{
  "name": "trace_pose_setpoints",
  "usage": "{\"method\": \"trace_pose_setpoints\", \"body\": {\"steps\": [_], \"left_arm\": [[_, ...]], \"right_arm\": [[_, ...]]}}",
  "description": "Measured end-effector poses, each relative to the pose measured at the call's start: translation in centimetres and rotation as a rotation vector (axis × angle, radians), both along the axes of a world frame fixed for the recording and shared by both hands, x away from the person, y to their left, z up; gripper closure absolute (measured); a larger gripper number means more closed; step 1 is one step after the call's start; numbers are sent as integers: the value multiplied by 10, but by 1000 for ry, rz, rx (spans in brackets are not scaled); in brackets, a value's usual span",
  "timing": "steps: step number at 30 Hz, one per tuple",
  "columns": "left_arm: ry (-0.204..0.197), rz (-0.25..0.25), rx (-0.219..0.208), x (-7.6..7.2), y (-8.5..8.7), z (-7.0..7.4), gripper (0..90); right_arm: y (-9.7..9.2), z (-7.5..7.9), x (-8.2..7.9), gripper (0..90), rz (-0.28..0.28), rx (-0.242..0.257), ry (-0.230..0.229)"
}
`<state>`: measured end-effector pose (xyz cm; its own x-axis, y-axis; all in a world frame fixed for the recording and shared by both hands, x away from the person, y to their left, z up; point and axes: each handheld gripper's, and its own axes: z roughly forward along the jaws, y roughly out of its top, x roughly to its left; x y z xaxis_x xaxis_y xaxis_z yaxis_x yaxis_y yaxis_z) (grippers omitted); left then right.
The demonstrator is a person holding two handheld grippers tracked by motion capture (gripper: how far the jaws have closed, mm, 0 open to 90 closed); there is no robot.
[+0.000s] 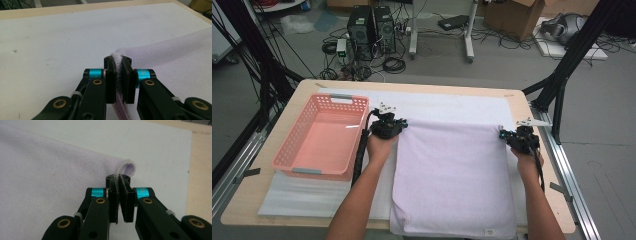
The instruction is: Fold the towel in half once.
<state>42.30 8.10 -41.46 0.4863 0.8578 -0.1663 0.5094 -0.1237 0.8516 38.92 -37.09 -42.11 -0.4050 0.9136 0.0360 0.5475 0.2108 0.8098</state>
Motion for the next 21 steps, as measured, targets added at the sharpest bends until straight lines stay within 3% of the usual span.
{"method": "trace_pose_setpoints", "body": {"steps": [6,9,12,16,17,19,21], "left_arm": [[-19,-2,16,28,-5,9,836],[-26,7,9,40,-5,10,834],[-38,18,6,48,-5,12,834],[-47,25,-6,51,-4,11,827],[-35,20,-2,50,-4,10,815],[-15,23,-26,49,-4,7,696],[12,7,-29,47,-5,6,603]], "right_arm": [[-3,1,28,868,-32,11,-3],[-4,1,38,868,-46,20,-28],[-3,2,46,868,-54,13,-59],[-3,3,53,868,-65,29,-65],[-2,3,54,867,-65,30,-62],[0,2,55,846,-68,24,-61],[1,1,54,750,-64,49,-35]]}}
